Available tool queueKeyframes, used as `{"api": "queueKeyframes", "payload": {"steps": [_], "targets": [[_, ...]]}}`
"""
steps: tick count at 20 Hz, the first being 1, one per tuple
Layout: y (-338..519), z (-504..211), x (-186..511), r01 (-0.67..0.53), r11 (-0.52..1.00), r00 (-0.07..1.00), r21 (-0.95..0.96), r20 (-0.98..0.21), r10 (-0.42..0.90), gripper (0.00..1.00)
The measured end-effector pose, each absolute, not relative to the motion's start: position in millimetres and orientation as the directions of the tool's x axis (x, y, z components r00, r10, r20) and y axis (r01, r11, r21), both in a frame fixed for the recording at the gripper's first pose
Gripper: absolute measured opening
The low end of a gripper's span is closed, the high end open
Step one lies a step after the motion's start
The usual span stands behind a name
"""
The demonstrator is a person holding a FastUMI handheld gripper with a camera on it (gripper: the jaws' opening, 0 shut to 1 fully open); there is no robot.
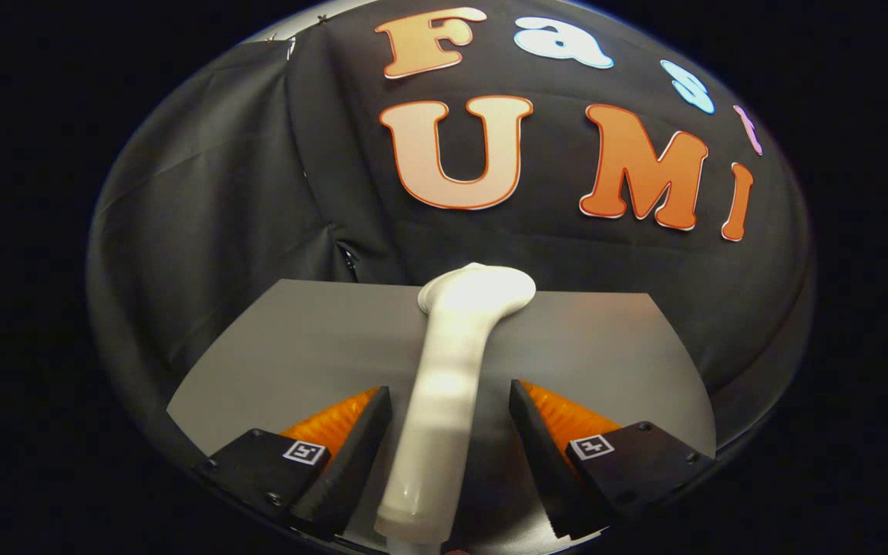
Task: Iron the clothes twice with a garment steamer, once on the left side and once on the right side.
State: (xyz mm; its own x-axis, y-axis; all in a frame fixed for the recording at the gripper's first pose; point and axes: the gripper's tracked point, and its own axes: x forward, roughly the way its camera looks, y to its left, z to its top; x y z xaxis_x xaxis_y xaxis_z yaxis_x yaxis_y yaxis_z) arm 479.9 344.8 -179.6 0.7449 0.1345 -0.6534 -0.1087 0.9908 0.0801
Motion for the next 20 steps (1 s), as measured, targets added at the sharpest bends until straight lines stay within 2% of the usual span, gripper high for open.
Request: {"api": "queueKeyframes", "payload": {"steps": [5,7,9,12,13,14,20], "targets": [[351,-182,478,-0.157,0.985,0.719,0.066,-0.677,0.160,0.99],[357,-186,481,-0.188,0.977,0.710,0.095,-0.674,0.202,0.87],[361,-182,479,-0.217,0.970,0.704,0.107,-0.672,0.232,0.71],[364,-185,477,-0.221,0.971,0.705,0.089,-0.673,0.222,0.63],[365,-180,475,-0.235,0.969,0.706,0.076,-0.672,0.224,0.53],[367,-182,473,-0.249,0.966,0.710,0.066,-0.666,0.229,0.48],[371,-162,454,-0.309,0.950,0.750,0.046,-0.603,0.273,0.47]]}}
